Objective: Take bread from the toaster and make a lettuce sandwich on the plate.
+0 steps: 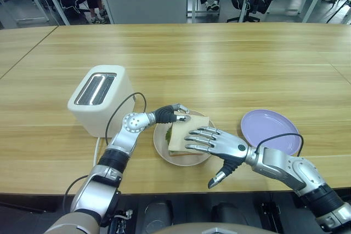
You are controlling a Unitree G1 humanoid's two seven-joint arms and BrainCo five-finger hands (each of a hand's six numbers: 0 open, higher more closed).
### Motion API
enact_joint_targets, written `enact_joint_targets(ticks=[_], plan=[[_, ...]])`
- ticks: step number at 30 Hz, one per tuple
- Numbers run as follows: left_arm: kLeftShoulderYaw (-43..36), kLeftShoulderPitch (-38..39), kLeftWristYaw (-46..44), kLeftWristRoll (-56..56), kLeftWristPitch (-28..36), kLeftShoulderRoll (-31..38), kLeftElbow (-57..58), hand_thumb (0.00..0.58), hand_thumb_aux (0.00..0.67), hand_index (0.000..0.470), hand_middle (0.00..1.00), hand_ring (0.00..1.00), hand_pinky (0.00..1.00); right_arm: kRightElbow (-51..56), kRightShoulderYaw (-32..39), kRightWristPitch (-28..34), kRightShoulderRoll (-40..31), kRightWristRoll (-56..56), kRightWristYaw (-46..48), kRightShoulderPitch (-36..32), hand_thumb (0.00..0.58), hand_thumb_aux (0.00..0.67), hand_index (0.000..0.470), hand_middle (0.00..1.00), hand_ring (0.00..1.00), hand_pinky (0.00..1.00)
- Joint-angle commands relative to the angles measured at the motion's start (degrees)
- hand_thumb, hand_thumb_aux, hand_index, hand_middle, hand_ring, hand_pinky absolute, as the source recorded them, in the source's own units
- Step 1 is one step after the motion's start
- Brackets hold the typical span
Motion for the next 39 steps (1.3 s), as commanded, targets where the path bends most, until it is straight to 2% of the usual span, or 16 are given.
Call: enact_joint_targets(ticks=[1,3,4,5,6,7,16,19,23,24,25,26,27,28,33,39], plan=[[-1.0,-1.4,4.0,3.5,-5.2,-0.7,6.9,0.580,0.670,0.460,1.00,1.00,1.00,6.7,3.2,2.3,1.6,-1.7,2.7,-2.7,0.000,0.000,0.000,0.00,0.00,0.00],[-1.5,-2.0,6.6,5.4,-7.5,-0.8,9.2,0.580,0.670,0.460,1.00,1.00,1.00,9.6,4.3,3.2,2.3,-1.7,3.5,-3.9,0.000,0.000,0.000,0.00,0.00,0.00],[-2.3,-2.4,8.9,7.4,-8.8,-0.5,10.0,0.580,0.670,0.460,0.33,0.33,0.33,10.9,4.7,3.7,2.6,-1.8,3.8,-4.4,0.000,0.000,0.000,0.00,0.00,0.00],[-3.7,-2.9,12.3,10.7,-10.1,0.3,10.8,0.531,0.476,0.327,0.00,0.00,0.00,12.5,5.3,4.3,2.9,-1.7,4.4,-4.9,0.000,0.000,0.000,0.00,0.00,0.00],[-5.1,-3.5,15.3,13.8,-11.4,1.0,11.4,0.531,0.476,0.327,0.00,0.00,0.00,13.8,5.7,4.7,3.0,-1.7,4.9,-5.4,0.000,0.000,0.000,0.00,0.00,0.00],[-6.2,-4.1,18.7,16.5,-12.5,1.6,11.5,0.000,0.000,0.000,0.00,0.00,0.00,14.5,6.0,5.1,2.9,-1.6,5.0,-5.6,0.000,0.000,0.000,0.00,0.00,0.00],[-9.3,-8.7,61.0,44.4,-12.9,14.1,-6.1,0.000,0.000,0.000,0.00,0.00,0.00,12.8,2.3,3.6,3.5,6.7,0.6,-5.9,0.000,0.000,0.000,0.00,0.00,0.00],[-4.8,-6.8,60.1,38.4,-14.6,15.9,-11.6,0.000,0.000,0.000,0.00,0.00,0.00,10.1,-1.1,1.5,3.9,12.8,-1.8,-4.9,0.000,0.000,0.000,0.00,0.00,0.00],[-0.8,-1.2,45.2,20.4,-15.4,16.8,-18.5,0.000,0.000,0.000,0.00,0.00,0.00,6.4,-4.7,0.6,3.6,27.6,3.4,-2.6,0.000,0.000,0.000,0.00,0.00,0.00],[-0.1,0.8,41.5,15.9,-14.7,17.1,-21.5,0.484,0.397,0.272,0.00,0.00,0.00,5.2,-5.0,1.0,3.1,31.2,5.6,-1.9,0.000,0.000,0.000,0.57,0.57,0.57],[0.3,3.5,36.3,9.1,-13.0,17.5,-25.2,0.562,0.552,0.379,0.00,0.00,0.00,3.7,-5.1,1.6,2.4,35.6,8.5,-1.1,0.000,0.000,0.000,0.85,0.85,0.85],[0.8,6.0,32.3,4.4,-11.7,18.1,-29.0,0.580,0.670,0.460,0.49,0.49,0.49,2.4,-5.2,2.7,1.8,39.4,11.5,-0.4,0.498,0.418,0.287,1.00,1.00,1.00],[0.6,8.8,26.7,-2.7,-8.7,18.7,-33.1,0.580,0.670,0.460,0.80,0.80,0.80,0.9,-5.0,3.7,0.8,43.2,14.7,0.4,0.580,0.670,0.460,1.00,1.00,1.00],[0.7,11.1,22.8,-7.5,-6.1,19.1,-36.3,0.580,0.670,0.460,1.00,1.00,1.00,-0.2,-4.8,4.5,0.0,46.0,17.3,1.0,0.580,0.670,0.460,1.00,1.00,1.00],[-2.5,21.8,5.8,-15.7,3.7,25.3,-50.2,0.580,0.670,0.460,1.00,1.00,1.00,-4.4,-1.7,8.7,-4.8,53.0,31.1,4.8,0.580,0.670,0.460,1.00,1.00,1.00],[-9.3,26.3,-2.6,-1.2,7.3,29.3,-47.9,0.580,0.670,0.460,1.00,1.00,1.00,-1.0,1.9,11.4,-4.6,45.4,36.6,6.7,0.580,0.670,0.460,1.00,1.00,1.00]])
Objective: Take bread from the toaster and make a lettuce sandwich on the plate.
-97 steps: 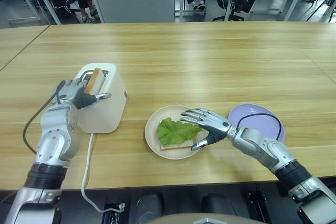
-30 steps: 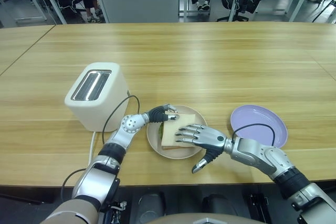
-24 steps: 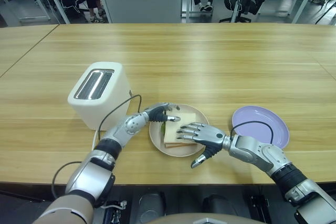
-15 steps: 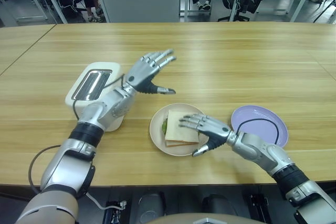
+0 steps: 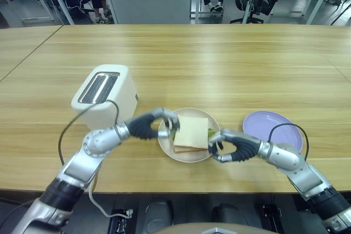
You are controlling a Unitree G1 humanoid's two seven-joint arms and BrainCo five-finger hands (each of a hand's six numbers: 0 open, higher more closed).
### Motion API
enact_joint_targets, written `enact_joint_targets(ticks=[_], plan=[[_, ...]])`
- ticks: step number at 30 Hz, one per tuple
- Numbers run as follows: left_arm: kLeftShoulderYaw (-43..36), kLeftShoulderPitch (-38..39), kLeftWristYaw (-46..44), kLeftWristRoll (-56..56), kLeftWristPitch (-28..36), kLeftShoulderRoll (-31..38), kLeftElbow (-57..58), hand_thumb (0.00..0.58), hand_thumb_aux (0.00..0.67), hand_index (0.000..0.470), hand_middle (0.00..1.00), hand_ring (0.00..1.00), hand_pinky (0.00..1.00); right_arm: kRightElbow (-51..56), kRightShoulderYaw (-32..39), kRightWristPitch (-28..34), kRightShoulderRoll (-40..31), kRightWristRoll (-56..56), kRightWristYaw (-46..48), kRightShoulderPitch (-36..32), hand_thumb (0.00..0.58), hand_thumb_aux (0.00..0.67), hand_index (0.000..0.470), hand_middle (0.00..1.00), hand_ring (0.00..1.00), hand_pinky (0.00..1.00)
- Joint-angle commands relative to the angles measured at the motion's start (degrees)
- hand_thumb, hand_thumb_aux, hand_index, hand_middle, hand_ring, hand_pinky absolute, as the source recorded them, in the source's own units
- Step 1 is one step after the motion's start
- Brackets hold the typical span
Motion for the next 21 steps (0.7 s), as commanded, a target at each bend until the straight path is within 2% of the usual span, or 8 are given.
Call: enact_joint_targets(ticks=[1,7,16,18,21], plan=[[-4.2,1.1,-4.8,9.4,3.2,1.6,3.2,0.580,0.670,0.460,1.00,1.00,1.00,4.2,2.0,1.6,1.5,-7.4,1.2,-0.4,0.580,0.670,0.460,1.00,1.00,1.00],[-7.4,1.0,-6.7,20.2,5.0,1.3,6.3,0.580,0.670,0.460,1.00,1.00,1.00,10.0,4.8,0.1,4.0,-19.6,-1.1,-3.1,0.580,0.670,0.460,1.00,1.00,1.00],[-15.2,-7.3,-9.0,35.3,7.4,-5.5,18.0,0.580,0.670,0.460,1.00,1.00,1.00,26.8,10.1,-0.4,12.0,-36.1,-13.1,-13.3,0.580,0.670,0.460,1.00,1.00,1.00],[-16.7,-10.8,-7.4,38.3,7.1,-8.4,24.1,0.580,0.670,0.460,1.00,1.00,1.00,31.6,11.2,0.4,14.1,-39.5,-18.2,-16.5,0.580,0.670,0.460,1.00,1.00,1.00],[-18.1,-17.7,1.2,43.8,6.3,-13.1,35.5,0.580,0.670,0.460,1.00,1.00,1.00,40.0,12.9,1.9,17.4,-44.6,-27.4,-22.3,0.580,0.670,0.460,1.00,1.00,1.00]])
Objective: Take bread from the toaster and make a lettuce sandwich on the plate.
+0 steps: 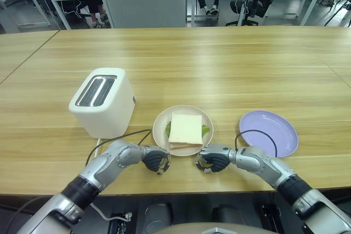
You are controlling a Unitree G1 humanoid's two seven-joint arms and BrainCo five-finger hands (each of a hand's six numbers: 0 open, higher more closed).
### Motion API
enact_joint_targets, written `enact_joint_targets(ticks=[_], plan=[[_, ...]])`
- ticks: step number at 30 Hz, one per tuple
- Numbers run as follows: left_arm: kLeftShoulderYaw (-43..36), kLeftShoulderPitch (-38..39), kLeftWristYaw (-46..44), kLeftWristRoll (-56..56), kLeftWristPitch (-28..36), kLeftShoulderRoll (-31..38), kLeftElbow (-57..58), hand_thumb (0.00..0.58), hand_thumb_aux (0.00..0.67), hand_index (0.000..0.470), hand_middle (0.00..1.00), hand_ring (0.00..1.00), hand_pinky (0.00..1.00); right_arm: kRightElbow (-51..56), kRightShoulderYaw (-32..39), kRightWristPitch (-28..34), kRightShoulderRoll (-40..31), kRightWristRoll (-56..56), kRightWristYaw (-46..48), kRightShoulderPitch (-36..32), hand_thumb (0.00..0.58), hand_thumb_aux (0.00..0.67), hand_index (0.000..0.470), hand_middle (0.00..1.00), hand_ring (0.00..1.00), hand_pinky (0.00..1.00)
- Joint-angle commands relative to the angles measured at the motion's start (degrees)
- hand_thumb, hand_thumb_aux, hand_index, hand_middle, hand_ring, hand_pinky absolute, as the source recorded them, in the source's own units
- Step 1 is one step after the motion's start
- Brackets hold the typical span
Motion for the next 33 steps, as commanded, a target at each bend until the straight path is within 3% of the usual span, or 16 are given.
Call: enact_joint_targets(ticks=[1,3,4,6,7,9,10,14,15,16,17,19,20,21,22,33], plan=[[-4.7,-7.0,12.3,10.2,0.5,-5.3,19.2,0.580,0.670,0.460,1.00,1.00,1.00,13.0,3.5,3.9,3.1,-8.4,-11.5,-6.0,0.580,0.670,0.460,1.00,1.00,1.00],[-5.9,-13.4,21.1,13.9,0.6,-8.8,29.0,0.580,0.670,0.460,1.00,1.00,1.00,19.6,4.8,6.1,5.5,-11.0,-17.6,-10.7,0.580,0.670,0.460,1.00,1.00,1.00],[-6.9,-16.8,26.1,16.0,0.7,-10.5,34.0,0.580,0.670,0.460,0.75,0.75,0.75,23.1,5.3,7.2,7.1,-11.8,-20.6,-13.1,0.580,0.670,0.460,1.00,1.00,1.00],[-7.8,-22.1,32.8,17.6,0.4,-13.8,42.9,0.580,0.670,0.460,0.65,0.65,0.65,30.5,5.9,9.3,10.5,-12.2,-24.3,-17.6,0.580,0.670,0.460,1.00,1.00,1.00],[-8.5,-24.3,36.4,18.5,0.5,-15.4,47.1,0.580,0.670,0.460,0.39,0.39,0.39,34.0,6.1,10.5,12.2,-12.2,-25.5,-19.6,0.580,0.670,0.460,1.00,1.00,1.00],[-8.6,-27.3,40.9,18.7,0.7,-18.0,53.5,0.580,0.670,0.460,0.39,0.39,0.39,39.2,6.2,12.3,14.8,-11.8,-26.5,-22.4,0.580,0.670,0.460,1.00,1.00,1.00],[-8.7,-28.5,43.3,18.9,0.7,-19.1,55.8,0.580,0.670,0.460,0.20,0.20,0.20,41.2,6.2,13.1,15.9,-11.6,-26.8,-23.4,0.580,0.670,0.460,1.00,1.00,1.00],[-8.8,-30.4,46.9,18.5,-0.7,-20.7,59.9,0.575,0.610,0.419,0.00,0.00,0.00,44.9,6.5,14.3,17.6,-11.0,-27.4,-25.6,0.580,0.670,0.460,1.00,1.00,1.00],[-8.7,-30.5,47.1,18.2,-1.0,-20.6,60.2,0.575,0.610,0.419,0.00,0.00,0.00,45.2,6.5,14.3,17.7,-10.9,-27.4,-25.8,0.580,0.670,0.460,1.00,1.00,1.00],[-8.7,-30.4,47.7,18.2,-1.3,-20.3,60.0,0.040,0.024,0.016,0.00,0.00,0.00,45.3,6.5,14.1,17.5,-10.8,-27.4,-26.0,0.580,0.670,0.460,1.00,1.00,1.00],[-9.0,-30.3,48.1,18.5,-1.5,-19.7,59.3,0.000,0.000,0.000,0.00,0.00,0.00,45.2,6.3,13.6,17.2,-10.5,-27.1,-26.1,0.580,0.670,0.460,1.00,1.00,1.00],[-8.9,-29.4,48.4,18.5,-2.4,-18.2,57.0,0.000,0.000,0.000,0.00,0.00,0.00,44.5,6.2,12.0,16.2,-10.1,-26.5,-25.8,0.580,0.670,0.460,1.00,1.00,1.00],[-8.4,-28.3,48.1,17.9,-3.0,-17.1,54.7,0.000,0.000,0.000,0.00,0.00,0.00,43.6,6.1,10.6,15.3,-9.9,-26.7,-25.4,0.000,0.000,0.000,0.49,0.49,0.49],[-7.4,-26.4,47.1,16.8,-3.7,-15.3,50.5,0.000,0.000,0.000,0.00,0.00,0.00,42.2,5.8,8.7,13.9,-9.3,-26.7,-24.7,0.000,0.000,0.000,0.36,0.36,0.36],[-6.2,-22.7,45.2,16.0,-4.0,-11.9,42.4,0.000,0.000,0.000,0.00,0.00,0.00,39.2,5.0,5.6,11.4,-8.2,-26.9,-23.4,0.000,0.000,0.000,0.00,0.00,0.00],[19.3,20.2,38.6,0.3,-1.3,2.6,-25.8,0.000,0.000,0.000,0.00,0.00,0.00,-15.9,-17.9,-6.3,-15.5,18.8,-15.1,7.7,0.000,0.000,0.000,0.00,0.00,0.00]])
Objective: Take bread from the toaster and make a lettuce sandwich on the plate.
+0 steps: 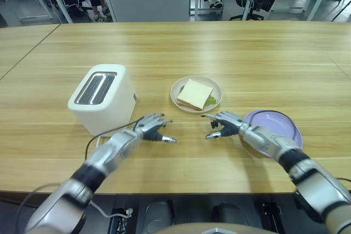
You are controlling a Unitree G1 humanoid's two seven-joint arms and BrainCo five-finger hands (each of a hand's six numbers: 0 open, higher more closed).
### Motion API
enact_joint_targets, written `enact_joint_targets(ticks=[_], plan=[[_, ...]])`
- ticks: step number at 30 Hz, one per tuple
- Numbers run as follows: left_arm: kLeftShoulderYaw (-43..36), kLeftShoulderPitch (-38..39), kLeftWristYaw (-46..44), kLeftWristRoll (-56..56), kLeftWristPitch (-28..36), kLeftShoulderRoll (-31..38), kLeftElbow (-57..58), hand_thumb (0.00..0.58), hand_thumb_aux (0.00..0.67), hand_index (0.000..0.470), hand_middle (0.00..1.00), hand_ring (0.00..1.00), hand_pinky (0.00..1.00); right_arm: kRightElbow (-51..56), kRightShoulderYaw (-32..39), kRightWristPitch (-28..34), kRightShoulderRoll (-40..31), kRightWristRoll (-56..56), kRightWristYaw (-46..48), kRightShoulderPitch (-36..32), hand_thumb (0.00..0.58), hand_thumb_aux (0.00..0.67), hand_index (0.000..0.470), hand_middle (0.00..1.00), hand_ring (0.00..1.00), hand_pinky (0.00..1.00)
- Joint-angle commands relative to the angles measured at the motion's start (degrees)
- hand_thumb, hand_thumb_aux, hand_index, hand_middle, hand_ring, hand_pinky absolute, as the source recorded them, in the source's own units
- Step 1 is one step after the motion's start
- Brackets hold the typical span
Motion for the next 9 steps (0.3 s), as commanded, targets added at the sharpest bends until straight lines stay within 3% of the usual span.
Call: enact_joint_targets(ticks=[1,9], plan=[[9.0,8.9,3.0,-6.9,-1.6,-1.5,-11.6,0.000,0.000,0.000,0.00,0.00,0.00,-14.9,-9.2,-0.9,-4.5,9.1,2.4,9.4,0.000,0.000,0.000,0.00,0.00,0.00],[17.1,18.8,8.8,-11.3,-10.8,-8.1,-18.5,0.000,0.000,0.000,0.00,0.00,0.00,-26.7,-26.9,-8.4,-2.5,-0.8,-12.0,23.3,0.000,0.000,0.000,0.00,0.00,0.00]])
